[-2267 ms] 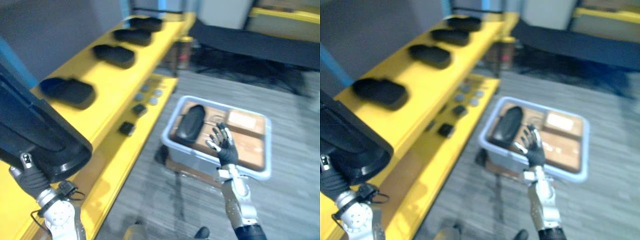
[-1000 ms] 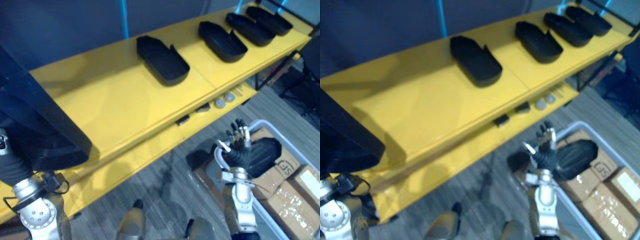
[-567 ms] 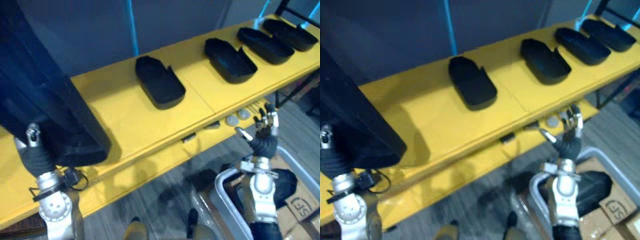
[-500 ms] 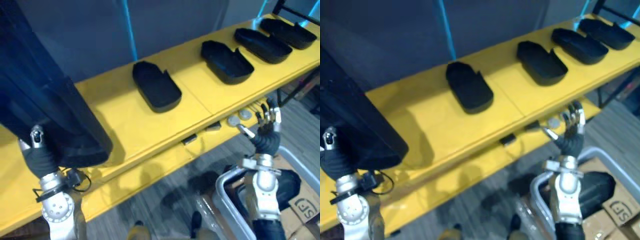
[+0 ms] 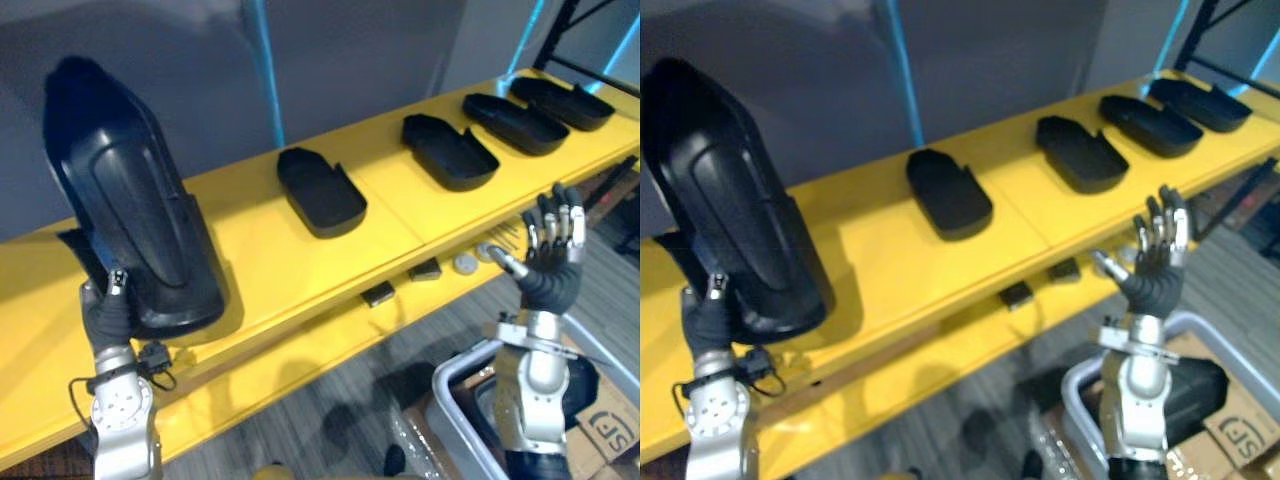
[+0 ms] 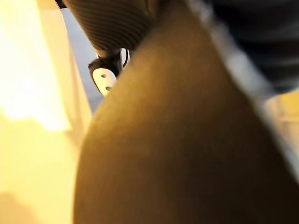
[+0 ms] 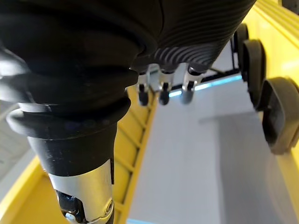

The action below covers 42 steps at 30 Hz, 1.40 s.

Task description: Walk over and take plastic housings, then place them on the shelf

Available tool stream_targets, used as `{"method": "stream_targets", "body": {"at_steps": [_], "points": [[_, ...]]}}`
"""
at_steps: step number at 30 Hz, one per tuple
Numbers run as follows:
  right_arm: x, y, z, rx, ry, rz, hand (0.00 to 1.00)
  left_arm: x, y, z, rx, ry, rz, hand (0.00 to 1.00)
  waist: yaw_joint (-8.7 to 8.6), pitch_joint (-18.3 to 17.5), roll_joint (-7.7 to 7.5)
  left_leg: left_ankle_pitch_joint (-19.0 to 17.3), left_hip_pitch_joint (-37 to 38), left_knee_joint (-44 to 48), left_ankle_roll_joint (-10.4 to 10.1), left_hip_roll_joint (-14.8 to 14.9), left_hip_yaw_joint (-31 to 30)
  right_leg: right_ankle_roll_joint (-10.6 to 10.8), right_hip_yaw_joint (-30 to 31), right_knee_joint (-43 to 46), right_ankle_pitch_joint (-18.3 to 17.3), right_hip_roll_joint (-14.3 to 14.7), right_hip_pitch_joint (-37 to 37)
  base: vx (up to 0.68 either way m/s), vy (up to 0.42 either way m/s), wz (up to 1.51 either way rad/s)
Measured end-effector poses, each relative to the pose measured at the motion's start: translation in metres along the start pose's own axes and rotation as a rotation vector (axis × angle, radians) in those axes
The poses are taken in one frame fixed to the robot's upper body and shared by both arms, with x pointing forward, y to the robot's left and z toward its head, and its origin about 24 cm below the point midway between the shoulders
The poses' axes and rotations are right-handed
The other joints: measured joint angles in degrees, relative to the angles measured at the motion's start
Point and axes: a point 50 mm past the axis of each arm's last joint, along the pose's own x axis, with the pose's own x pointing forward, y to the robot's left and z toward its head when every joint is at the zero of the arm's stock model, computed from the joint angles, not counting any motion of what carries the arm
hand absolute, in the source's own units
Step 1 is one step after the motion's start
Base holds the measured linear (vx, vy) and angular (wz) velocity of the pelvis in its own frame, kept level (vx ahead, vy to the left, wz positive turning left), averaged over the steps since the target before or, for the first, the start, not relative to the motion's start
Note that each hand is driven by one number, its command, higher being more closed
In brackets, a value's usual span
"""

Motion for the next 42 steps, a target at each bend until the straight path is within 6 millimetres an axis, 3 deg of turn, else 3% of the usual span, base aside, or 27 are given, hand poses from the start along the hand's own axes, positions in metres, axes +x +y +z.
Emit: {"method": "stream_targets", "body": {"at_steps": [3, 10, 17, 21, 26, 28, 32, 42], "points": [[0.000, -0.002, -0.002, -0.008, 0.037, 0.027, 0.00, 0.020, 0.002, -0.014, 0.061, 0.097, -0.004, 1.00, -0.78, -0.30, 0.33, 0.11, -0.25, -0.03, -0.17, 0.21, 1.92, -0.44, 0.27, -0.02, 0.53, 0.02, -1.30, -0.05, -0.019, -0.28], [0.004, -0.008, -0.003, -0.022, 0.090, 0.113, 0.00, 0.058, -0.011, -0.021, 0.137, 0.259, -0.052, 1.00, -3.79, -0.55, 1.33, 1.64, 0.45, -2.22, -0.25, -0.08, 4.61, -0.08, 2.31, 0.50, 2.39, -0.14, -3.29, 0.00, -0.005, -0.18], [0.008, -0.010, -0.002, -0.033, 0.111, 0.187, 0.00, 0.083, -0.018, -0.036, 0.135, 0.472, -0.054, 1.00, -6.34, -0.26, 2.13, 2.74, 1.07, -3.00, 0.06, -1.03, 7.29, 0.09, 4.43, 0.44, 3.22, -0.88, -4.25, -0.04, 0.011, -0.12], [0.009, -0.009, -0.002, -0.042, 0.129, 0.219, 0.00, 0.087, -0.016, -0.046, 0.149, 0.597, -0.035, 1.00, -7.01, 0.64, 2.51, 2.99, 1.68, -3.86, 0.21, -1.53, 9.21, -0.20, 6.27, 0.42, 3.55, -1.10, -4.80, -0.07, 0.010, -0.23], [0.011, -0.012, 0.000, -0.068, 0.130, 0.232, 0.00, 0.090, -0.010, -0.050, 0.161, 0.697, 0.015, 1.00, -9.12, 2.75, 2.55, 2.92, 1.40, -4.19, 0.50, -1.69, 9.74, -0.39, 6.59, 0.45, 3.87, -1.23, -5.43, -0.06, -0.005, -0.06], [0.013, -0.013, 0.001, -0.079, 0.125, 0.236, 0.00, 0.095, 0.000, -0.046, 0.160, 0.706, 0.056, 1.00, -9.24, 3.74, 2.94, 3.13, 1.50, -4.38, 0.14, -1.55, 10.76, -0.47, 7.67, 0.47, 4.34, -0.92, -6.09, 0.00, -0.008, -0.20], [0.013, -0.013, 0.002, -0.084, 0.126, 0.240, 0.00, 0.099, -0.002, -0.041, 0.144, 0.733, 0.069, 1.00, -9.47, 5.05, 3.87, 3.30, 1.55, -4.50, 0.04, -1.57, 10.85, 0.01, 7.67, 0.48, 4.68, -0.88, -6.21, 0.04, 0.006, -0.02], [0.010, -0.004, -0.003, -0.045, 0.146, 0.268, 0.00, 0.097, 0.029, -0.047, 0.116, 0.816, 0.215, 1.00, -9.46, 6.82, 3.37, 3.27, 1.57, -4.47, 0.03, -1.70, 10.69, -0.04, 7.49, 0.46, 4.26, -1.09, -6.02, 0.01, 0.001, 0.01]]}}
